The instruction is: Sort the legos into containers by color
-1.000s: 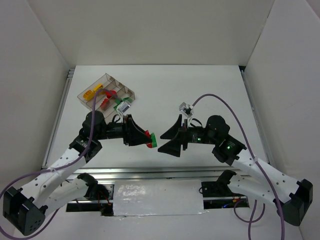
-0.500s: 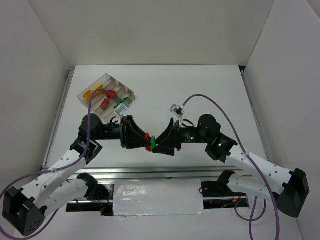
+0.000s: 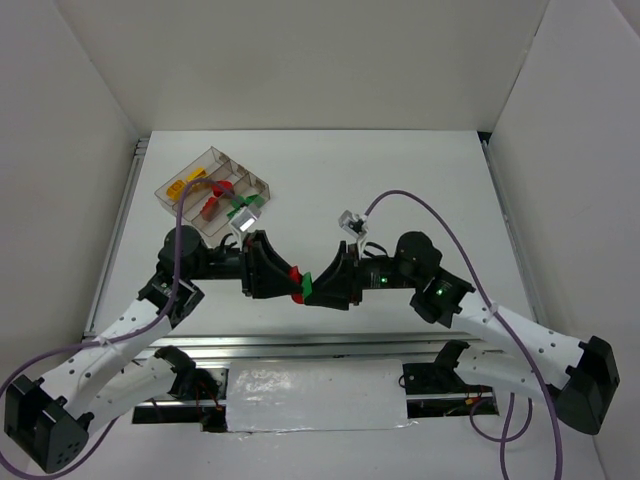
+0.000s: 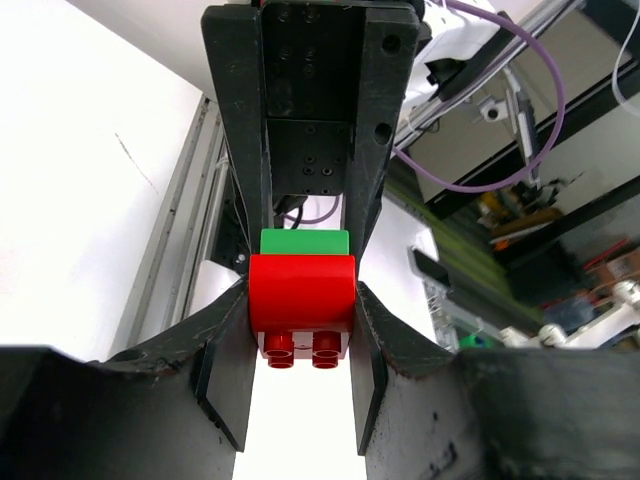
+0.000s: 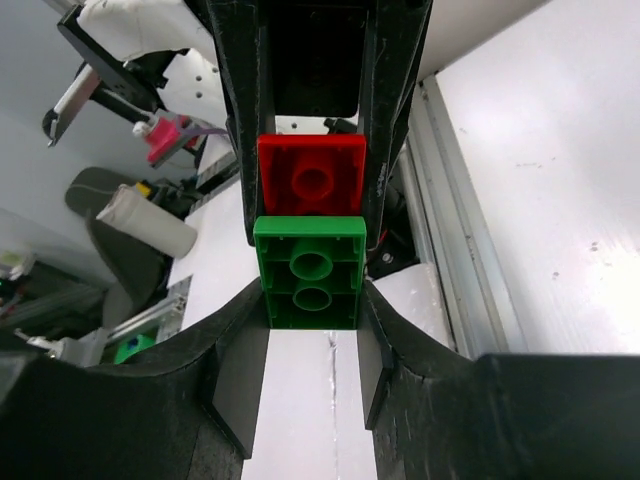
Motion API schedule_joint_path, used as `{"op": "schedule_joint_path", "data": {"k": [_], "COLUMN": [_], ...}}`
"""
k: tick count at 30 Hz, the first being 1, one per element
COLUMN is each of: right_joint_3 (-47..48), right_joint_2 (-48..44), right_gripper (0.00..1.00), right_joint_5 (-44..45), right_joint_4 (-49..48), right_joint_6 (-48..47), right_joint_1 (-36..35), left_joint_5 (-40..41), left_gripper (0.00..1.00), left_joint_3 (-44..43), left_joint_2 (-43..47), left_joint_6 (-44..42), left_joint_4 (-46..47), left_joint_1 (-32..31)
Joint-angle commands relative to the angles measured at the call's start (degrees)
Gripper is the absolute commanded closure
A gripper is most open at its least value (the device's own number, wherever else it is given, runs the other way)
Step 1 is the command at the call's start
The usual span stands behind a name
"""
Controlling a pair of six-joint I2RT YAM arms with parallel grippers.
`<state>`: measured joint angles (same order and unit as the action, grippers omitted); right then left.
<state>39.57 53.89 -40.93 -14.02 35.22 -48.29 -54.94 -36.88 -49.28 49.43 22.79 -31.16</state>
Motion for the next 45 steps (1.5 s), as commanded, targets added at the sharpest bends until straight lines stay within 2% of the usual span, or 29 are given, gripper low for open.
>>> {"op": "schedule_joint_path", "data": {"k": [1, 9, 11, 12, 14, 16, 17, 18, 19, 21, 26, 30, 34, 38, 45], "right_joint_3": [-2.47, -6.7, -7.05, -6.88, -6.61, -6.18, -6.17, -6.17, -6.61, -7.49, -8.28, -10.3, -11.62, -12.85, -12.68], "right_joint_2": [-5.01, -12.31, -12.58, -12.41, -11.79, -11.0, -10.91, -10.82, -11.17, -12.13, -13.63, -14.86, -15.92, -16.45, -13.46], "right_gripper": [1.0, 1.0, 1.0, 1.0, 1.0, 1.0, 1.0, 1.0, 1.0, 1.0, 1.0, 1.0, 1.0, 1.0, 1.0], "right_joint_5": [0.59, -0.56, 1.98, 6.08, 9.88, 12.8, 12.8, 12.8, 12.37, 12.27, 13.51, 10.87, 9.2, 9.11, 7.62], "right_joint_4": [-2.32, 2.15, 4.69, 5.84, 8.73, 10.15, 10.59, 10.59, 10.42, 10.16, 11.38, 9.46, 9.27, 9.1, 6.91], "right_joint_6": [-5.42, -7.18, -7.19, -7.53, -7.45, -7.19, -7.27, -7.27, -7.19, -6.92, -6.4, -4.81, -4.55, -4.81, -4.29], "right_joint_1": [1.61, 11.02, 12.16, 12.17, 12.17, 12.17, 12.17, 12.08, 12.17, 12.08, 11.91, 11.82, 11.73, 11.73, 11.55], "left_joint_5": [-0.43, -2.54, -0.01, 7.31, 21.11, 36.31, 52.05, 59.26, 70.03, 76.97, 78.84, 73.75, 73.75, 75.41, 74.89], "left_gripper": [1.0, 1.0, 1.0, 1.0, 1.0, 1.0, 1.0, 1.0, 1.0, 1.0, 1.0, 1.0, 1.0, 1.0, 0.85], "left_joint_3": [-3.98, -8.28, -10.56, -15.01, -23.53, -29.01, -34.34, -37.18, -42.34, -46.16, -54.52, -55.05, -61.44, -63.14, -60.33], "left_joint_2": [0.85, -0.38, -1.17, -2.65, -6.77, -10.82, -15.8, -18.37, -21.27, -28.57, -44.37, -49.94, -59.23, -65.41, -68.15], "left_joint_6": [-5.04, -8.47, -11.44, -17.81, -25.56, -28.06, -28.77, -28.86, -29.21, -31.4, -30.37, -27.46, -28.77, -28.69, -26.93], "left_joint_4": [-4.58, -9.69, -17.65, -29.09, -39.7, -47.45, -53.75, -57.12, -62.28, -64.0, -60.59, -52.7, -51.69, -52.32, -50.03], "left_joint_1": [-0.22, 3.73, 6.62, 7.42, 7.95, 7.95, 8.39, 8.74, 9.7, 11.46, 23.67, 29.74, 30.45, 30.54, 30.54]}}
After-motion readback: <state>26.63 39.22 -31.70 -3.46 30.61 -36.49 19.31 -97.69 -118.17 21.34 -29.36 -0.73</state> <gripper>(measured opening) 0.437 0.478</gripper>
